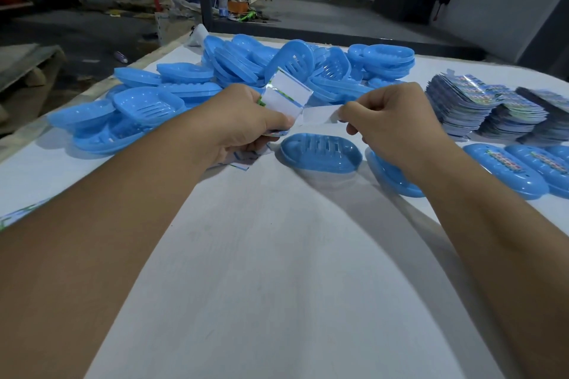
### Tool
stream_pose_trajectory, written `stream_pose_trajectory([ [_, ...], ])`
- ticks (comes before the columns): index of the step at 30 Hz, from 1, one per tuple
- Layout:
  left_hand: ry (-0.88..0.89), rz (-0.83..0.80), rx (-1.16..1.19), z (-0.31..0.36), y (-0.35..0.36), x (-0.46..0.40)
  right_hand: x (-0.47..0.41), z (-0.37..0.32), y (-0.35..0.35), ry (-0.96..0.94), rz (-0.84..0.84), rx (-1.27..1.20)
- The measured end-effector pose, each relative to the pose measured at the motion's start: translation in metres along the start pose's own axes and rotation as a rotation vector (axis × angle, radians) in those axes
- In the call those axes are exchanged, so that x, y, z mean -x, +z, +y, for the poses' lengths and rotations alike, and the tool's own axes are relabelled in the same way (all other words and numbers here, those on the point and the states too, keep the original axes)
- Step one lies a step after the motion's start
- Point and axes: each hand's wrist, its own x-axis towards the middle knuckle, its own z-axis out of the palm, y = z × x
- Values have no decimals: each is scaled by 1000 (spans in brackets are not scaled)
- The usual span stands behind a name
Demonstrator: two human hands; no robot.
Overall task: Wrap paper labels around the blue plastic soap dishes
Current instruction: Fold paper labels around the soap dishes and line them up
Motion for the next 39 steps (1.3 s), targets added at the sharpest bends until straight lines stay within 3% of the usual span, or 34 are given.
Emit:
stream_pose_trajectory([
  [8,-27,-82,178,1,7,0,1,-2,1,-49,-17,-6],
  [14,-22,-89,173,2,7,2,2,-2,2,-64,-16,4],
  [30,-8,-109,-128,6,-2,9,2,5,6,-233,-11,312],
  [39,-16,-211,-143,5,-8,5,5,1,7,-227,-18,375],
])
